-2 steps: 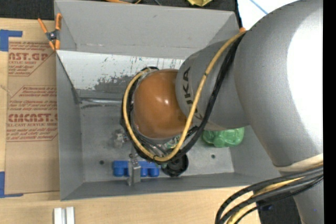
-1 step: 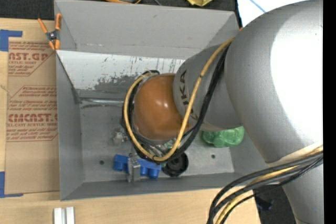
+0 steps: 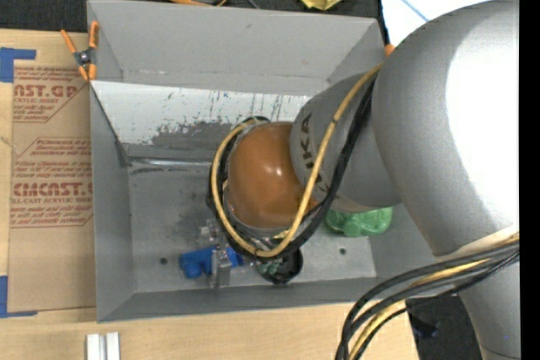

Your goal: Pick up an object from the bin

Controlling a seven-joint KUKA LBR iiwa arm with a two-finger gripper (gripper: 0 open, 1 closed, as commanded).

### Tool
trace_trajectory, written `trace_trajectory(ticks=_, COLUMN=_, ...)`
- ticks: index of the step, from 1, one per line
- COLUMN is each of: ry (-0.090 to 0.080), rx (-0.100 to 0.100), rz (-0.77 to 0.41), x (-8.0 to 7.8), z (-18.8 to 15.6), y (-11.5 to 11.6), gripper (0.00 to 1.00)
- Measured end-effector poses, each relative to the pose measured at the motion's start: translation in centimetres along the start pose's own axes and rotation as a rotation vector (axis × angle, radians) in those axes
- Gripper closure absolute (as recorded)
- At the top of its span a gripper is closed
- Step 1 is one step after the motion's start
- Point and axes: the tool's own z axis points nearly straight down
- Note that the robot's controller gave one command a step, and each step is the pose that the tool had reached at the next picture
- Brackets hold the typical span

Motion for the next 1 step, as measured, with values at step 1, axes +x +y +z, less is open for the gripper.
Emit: trace_trajectory(ticks=1, ry=0.000, rx=0.000, rz=0.000, x=0.00, z=0.00, y=0.00, gripper=1.00)
